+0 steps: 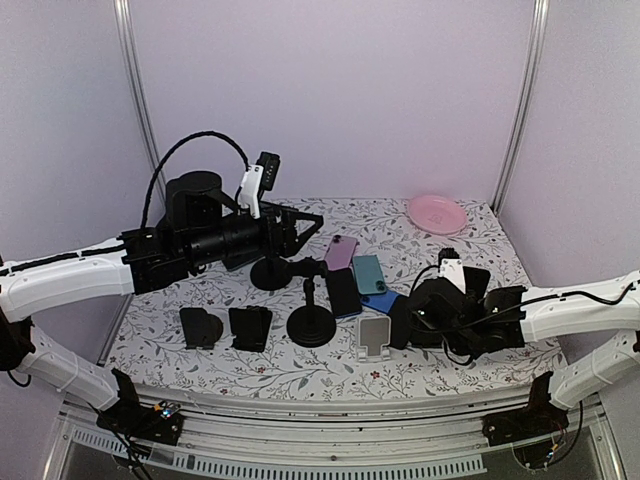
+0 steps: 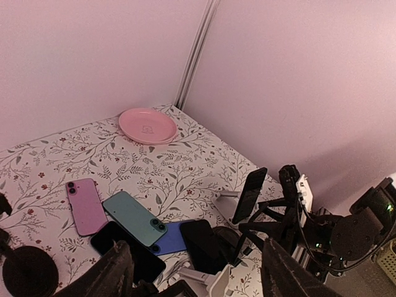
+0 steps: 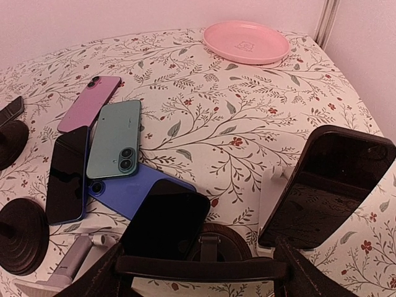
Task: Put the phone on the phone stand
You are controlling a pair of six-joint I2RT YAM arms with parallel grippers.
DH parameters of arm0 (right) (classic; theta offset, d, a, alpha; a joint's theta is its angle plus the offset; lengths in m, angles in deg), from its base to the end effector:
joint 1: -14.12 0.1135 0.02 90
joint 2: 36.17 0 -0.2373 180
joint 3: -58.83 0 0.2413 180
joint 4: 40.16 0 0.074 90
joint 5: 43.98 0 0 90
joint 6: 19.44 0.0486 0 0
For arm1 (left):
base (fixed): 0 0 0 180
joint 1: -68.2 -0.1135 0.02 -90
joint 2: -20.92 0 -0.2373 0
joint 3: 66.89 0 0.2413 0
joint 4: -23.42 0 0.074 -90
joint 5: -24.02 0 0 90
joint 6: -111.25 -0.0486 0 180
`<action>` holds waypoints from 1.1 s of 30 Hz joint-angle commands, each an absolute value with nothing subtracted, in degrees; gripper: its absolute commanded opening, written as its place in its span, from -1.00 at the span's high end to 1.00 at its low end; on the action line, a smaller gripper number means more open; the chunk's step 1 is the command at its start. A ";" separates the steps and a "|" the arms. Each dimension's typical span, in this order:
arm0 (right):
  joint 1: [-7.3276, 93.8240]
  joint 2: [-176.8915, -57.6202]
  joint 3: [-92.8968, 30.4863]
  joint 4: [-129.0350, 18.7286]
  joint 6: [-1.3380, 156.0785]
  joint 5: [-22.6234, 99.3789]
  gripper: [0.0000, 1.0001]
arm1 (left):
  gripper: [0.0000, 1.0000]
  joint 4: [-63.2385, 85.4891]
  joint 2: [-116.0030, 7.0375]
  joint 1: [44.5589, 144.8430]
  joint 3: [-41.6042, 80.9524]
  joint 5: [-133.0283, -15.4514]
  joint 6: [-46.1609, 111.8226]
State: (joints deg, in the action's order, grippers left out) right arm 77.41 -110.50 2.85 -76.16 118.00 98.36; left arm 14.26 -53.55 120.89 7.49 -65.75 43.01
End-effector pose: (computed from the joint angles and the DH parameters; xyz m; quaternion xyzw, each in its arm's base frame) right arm 0.1447 0.2019 0.1818 0.0159 0.8649 -0.0126 0.5016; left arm 0.1934 -0.2534 0.3221 0.2019 0.7346 -0.3907 0.5167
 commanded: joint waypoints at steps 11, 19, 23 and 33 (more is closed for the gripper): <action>78.28 -107.12 2.78 -77.21 119.20 99.63 -0.37 | -0.42 15.09 -52.19 120.18 6.69 -66.59 43.57; 78.36 -105.57 3.30 -78.69 120.30 99.87 -0.39 | -0.42 15.26 -52.46 120.15 6.83 -66.85 43.60; 78.32 -105.66 3.51 -78.43 120.30 99.70 -0.40 | -0.42 15.35 -52.55 120.15 6.93 -66.81 43.66; 78.33 -108.32 4.02 -75.58 119.77 101.78 -0.42 | -0.42 15.19 -52.45 120.16 7.20 -67.01 43.75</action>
